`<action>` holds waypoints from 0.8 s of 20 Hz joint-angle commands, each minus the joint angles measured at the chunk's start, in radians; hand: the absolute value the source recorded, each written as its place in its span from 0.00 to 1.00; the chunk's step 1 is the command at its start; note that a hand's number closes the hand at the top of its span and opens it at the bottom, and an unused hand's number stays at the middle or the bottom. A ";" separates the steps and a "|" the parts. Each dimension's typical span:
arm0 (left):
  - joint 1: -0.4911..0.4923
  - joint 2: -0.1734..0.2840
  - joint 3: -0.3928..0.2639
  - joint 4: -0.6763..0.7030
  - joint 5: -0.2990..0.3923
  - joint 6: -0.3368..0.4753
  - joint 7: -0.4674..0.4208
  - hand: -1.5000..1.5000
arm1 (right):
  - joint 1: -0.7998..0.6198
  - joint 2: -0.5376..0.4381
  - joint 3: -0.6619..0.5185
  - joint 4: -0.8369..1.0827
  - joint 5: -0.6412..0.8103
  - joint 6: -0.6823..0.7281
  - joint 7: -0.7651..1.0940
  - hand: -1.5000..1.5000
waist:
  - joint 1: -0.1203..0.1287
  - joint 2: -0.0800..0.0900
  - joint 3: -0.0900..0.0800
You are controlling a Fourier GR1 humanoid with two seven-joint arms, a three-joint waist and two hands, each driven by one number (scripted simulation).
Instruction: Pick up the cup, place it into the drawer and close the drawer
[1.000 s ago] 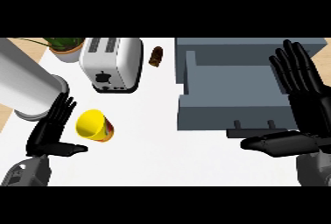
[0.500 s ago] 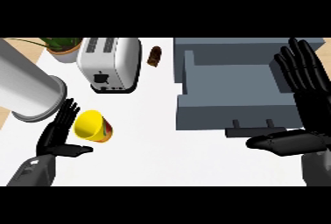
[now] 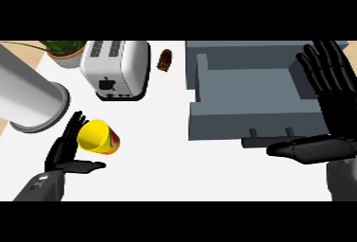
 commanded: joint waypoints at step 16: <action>-0.070 -0.068 -0.001 0.063 -0.008 -0.170 -0.104 0.00 | -0.030 -0.014 -0.020 0.019 -0.014 0.003 0.011 0.00 | -0.006 0.003 -0.001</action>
